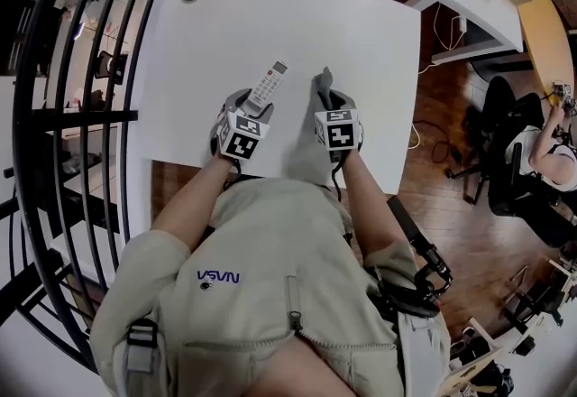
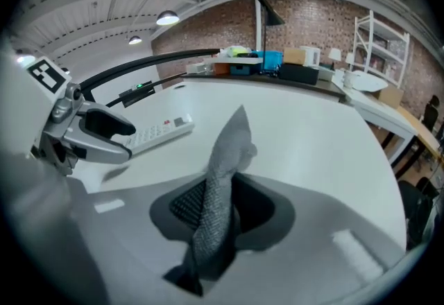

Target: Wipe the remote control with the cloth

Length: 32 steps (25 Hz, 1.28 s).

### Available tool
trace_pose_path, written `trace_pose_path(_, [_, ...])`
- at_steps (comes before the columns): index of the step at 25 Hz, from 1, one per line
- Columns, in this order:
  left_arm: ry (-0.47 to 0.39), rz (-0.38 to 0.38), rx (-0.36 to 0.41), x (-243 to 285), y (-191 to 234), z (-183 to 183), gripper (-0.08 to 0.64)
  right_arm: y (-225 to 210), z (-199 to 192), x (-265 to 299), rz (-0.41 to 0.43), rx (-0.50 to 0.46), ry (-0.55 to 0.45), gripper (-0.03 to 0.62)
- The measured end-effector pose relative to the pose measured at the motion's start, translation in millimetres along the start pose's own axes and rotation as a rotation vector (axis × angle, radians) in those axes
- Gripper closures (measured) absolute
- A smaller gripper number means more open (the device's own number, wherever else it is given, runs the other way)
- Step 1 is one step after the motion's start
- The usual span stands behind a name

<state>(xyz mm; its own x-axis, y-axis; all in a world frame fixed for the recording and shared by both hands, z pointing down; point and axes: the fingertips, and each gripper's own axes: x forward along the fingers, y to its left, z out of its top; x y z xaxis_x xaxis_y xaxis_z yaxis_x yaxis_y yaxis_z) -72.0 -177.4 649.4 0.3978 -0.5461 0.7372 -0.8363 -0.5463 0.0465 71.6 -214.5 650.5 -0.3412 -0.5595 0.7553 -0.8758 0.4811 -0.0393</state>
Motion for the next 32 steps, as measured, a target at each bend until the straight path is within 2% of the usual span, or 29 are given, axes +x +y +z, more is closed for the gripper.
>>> trace_pose_path(2, [-0.011, -0.005, -0.01, -5.5, 2.1, 0.0, 0.274, 1.9, -0.4, 1.6, -0.005, -0.002, 0.0, 0.498])
trace_pose_path(3, [-0.019, -0.006, -0.014, -9.1, 3.1, 0.8, 0.272, 3.9, 0.1, 1.0, 0.0, -0.001, 0.0, 0.472])
trace_pose_path(4, [-0.031, -0.007, -0.017, -13.4, 3.4, 2.8, 0.267, 6.2, 0.7, -1.1, 0.007, 0.001, -0.001, 0.415])
trace_pose_path(6, [-0.07, -0.008, -0.028, -22.4, 3.6, 9.1, 0.265, 8.6, 4.0, -11.4, 0.005, 0.008, -0.025, 0.377])
trace_pose_path(9, [-0.13, -0.003, -0.035, -40.4, 6.4, 26.1, 0.265, 5.8, 19.1, -40.6, -0.051, 0.033, -0.117, 0.368])
trace_pose_path(12, [-0.206, 0.019, -0.03, -62.2, 9.4, 46.5, 0.284, 3.1, 42.2, -81.7, -0.121, 0.103, -0.26, 0.368])
trace_pose_path(17, [-0.392, 0.023, -0.027, -104.4, 3.7, 90.4, 0.344, 5.3, 81.1, -159.6, -0.223, 0.156, -0.474, 0.435])
trace_pose_path(19, [-0.448, 0.01, -0.007, -120.4, -0.7, 102.4, 0.353, 9.2, 92.1, -185.6, -0.259, 0.165, -0.535, 0.474])
trace_pose_path(22, [-0.508, 0.001, 0.035, -139.7, -9.4, 117.3, 0.356, 18.0, 104.6, -217.1, -0.288, 0.151, -0.613, 0.496])
trace_pose_path(27, [-0.592, 0.001, 0.023, -173.3, -35.6, 126.7, 0.356, 32.3, 104.4, -250.5, -0.286, 0.121, -0.687, 0.539])
trace_pose_path(32, [-0.614, 0.029, 0.036, -198.2, -81.6, 118.5, 0.36, 46.3, 84.6, -285.6, -0.227, 0.071, -0.74, 0.548])
